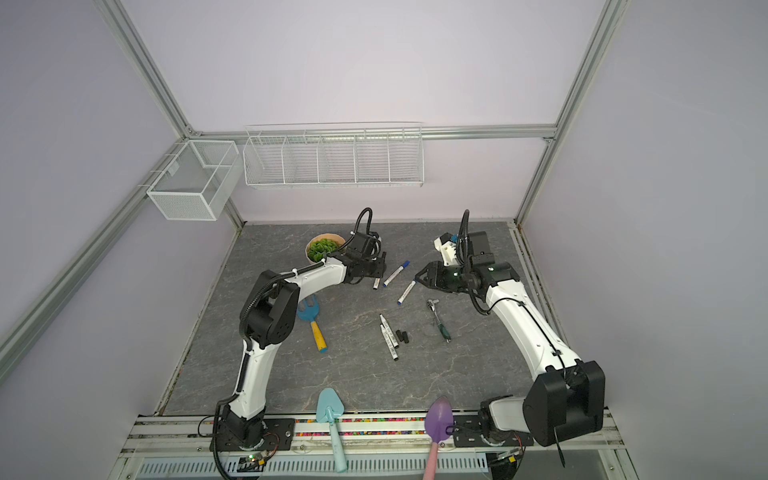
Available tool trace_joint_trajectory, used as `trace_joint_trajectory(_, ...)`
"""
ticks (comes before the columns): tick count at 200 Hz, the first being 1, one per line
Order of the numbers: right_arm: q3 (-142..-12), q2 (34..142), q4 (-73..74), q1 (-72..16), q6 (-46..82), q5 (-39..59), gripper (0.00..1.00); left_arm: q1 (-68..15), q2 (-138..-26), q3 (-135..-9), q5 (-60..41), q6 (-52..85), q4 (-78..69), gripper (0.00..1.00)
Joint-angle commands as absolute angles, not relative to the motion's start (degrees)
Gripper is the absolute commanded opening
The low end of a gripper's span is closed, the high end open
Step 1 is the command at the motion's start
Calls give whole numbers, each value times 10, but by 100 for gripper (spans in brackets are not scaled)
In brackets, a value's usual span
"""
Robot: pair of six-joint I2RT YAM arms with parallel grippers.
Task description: Insert the pens into the pen caps
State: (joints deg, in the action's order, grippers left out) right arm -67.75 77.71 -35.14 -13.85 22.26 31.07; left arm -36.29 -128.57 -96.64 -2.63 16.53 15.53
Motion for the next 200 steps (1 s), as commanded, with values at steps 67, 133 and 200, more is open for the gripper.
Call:
trace_joint_trajectory(67,-688,789,-364,-139,210,322,42,-328,-1259,-940,-131,133,132,42)
trace_joint_trajectory(133,-687,794,-368,-145,210,318,41,-328,-1293,-997,-167,106,184,42)
trace_joint_trajectory(200,-686,783,-377,-146,198,309,41,-335,-1184,-872,-132,134,95,48)
